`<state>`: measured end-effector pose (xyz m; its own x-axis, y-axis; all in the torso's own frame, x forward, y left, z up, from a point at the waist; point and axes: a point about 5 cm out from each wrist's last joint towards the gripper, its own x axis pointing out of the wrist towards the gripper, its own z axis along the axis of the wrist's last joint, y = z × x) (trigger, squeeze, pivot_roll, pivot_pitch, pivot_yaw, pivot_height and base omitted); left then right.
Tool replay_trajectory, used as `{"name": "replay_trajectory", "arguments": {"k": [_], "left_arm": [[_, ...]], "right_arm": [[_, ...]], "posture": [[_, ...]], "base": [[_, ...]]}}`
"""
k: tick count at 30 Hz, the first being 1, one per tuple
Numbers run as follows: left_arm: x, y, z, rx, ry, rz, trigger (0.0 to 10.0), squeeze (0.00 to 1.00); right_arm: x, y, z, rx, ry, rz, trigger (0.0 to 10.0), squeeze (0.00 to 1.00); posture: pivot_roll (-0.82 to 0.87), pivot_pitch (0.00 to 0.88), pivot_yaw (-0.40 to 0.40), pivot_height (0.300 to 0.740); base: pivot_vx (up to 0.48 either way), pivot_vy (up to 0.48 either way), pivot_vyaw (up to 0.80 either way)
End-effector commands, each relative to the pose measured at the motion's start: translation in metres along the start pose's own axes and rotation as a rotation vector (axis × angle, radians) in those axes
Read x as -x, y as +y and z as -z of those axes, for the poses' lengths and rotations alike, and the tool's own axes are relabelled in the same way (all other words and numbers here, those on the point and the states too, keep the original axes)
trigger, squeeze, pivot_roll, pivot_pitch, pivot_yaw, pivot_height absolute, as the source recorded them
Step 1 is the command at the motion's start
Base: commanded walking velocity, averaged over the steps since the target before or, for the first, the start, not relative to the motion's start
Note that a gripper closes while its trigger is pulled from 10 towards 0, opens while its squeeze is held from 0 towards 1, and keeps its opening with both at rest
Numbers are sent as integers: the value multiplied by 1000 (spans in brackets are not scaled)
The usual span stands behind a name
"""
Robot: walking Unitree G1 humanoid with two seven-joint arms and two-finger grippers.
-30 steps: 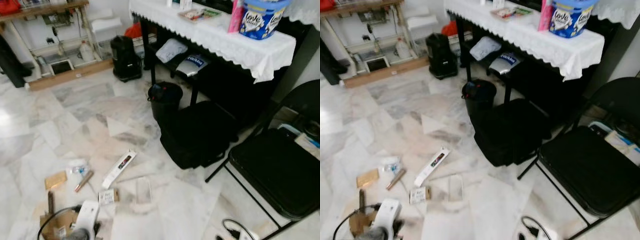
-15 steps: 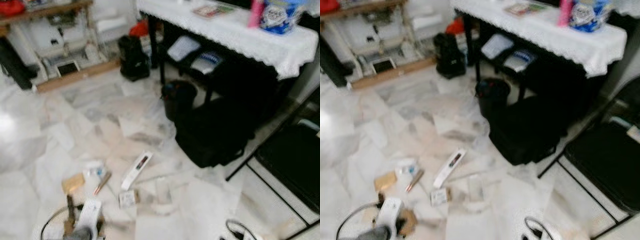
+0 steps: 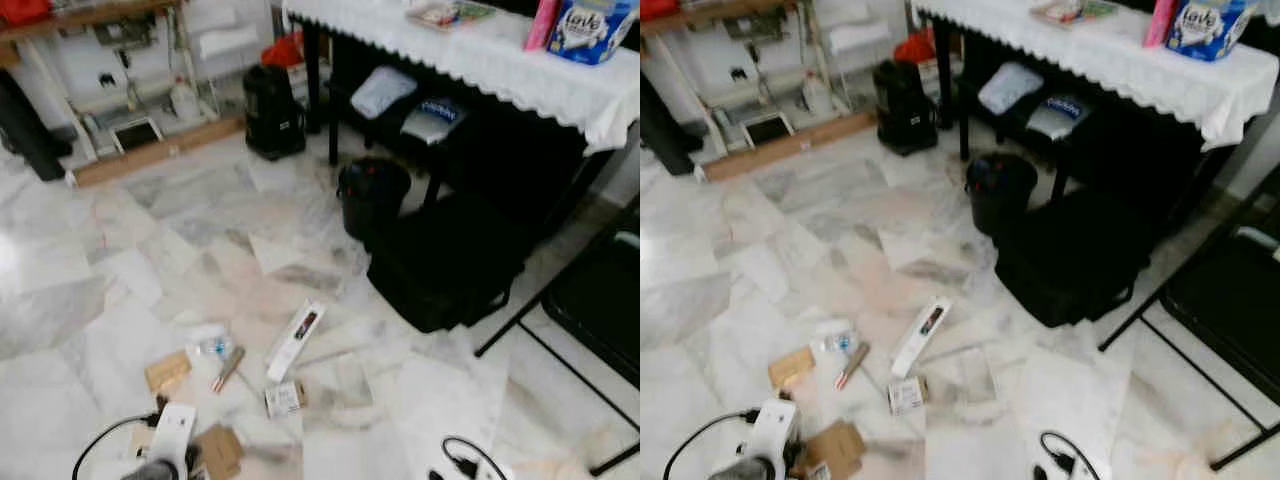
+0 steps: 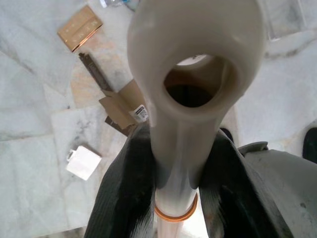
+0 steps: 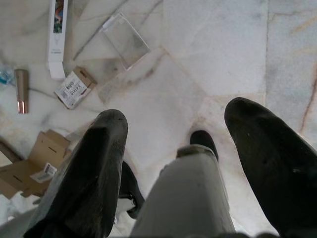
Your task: Sweep floor
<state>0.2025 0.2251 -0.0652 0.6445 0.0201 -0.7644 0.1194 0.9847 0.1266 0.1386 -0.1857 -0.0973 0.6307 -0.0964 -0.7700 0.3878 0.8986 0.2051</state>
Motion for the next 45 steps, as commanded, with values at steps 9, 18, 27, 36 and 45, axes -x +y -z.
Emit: {"name": "replay_trajectory", "arguments": {"k": [9, 18, 27, 36, 45], "left_arm": [[0, -2, 1, -9, -5, 5, 10000, 0], [-2, -4, -8, 5, -44, 13, 10000, 0], [-2, -4, -12, 7, -62, 17, 10000, 0], [-2, -3, -16, 14, -76, 10, 10000, 0], [-2, -2, -18, 25, -92, 2, 10000, 0]], "right_arm": [[3, -10, 3, -2, 8, 31, 10000, 0], [3, -11, 3, -3, 7, 36, 10000, 0], [3, -9, 5, -1, 14, 31, 10000, 0], [3, -9, 5, -5, 19, 31, 10000, 0], [3, -9, 6, -5, 23, 29, 10000, 0]], "posture": [[29, 65, 61, 740], [30, 69, 62, 740], [31, 69, 63, 740], [32, 71, 64, 740], [33, 73, 62, 740]], "base": [[0, 0, 0], [0, 0, 0], [0, 0, 0], [-60, 0, 0], [-312, 0, 0]]}}
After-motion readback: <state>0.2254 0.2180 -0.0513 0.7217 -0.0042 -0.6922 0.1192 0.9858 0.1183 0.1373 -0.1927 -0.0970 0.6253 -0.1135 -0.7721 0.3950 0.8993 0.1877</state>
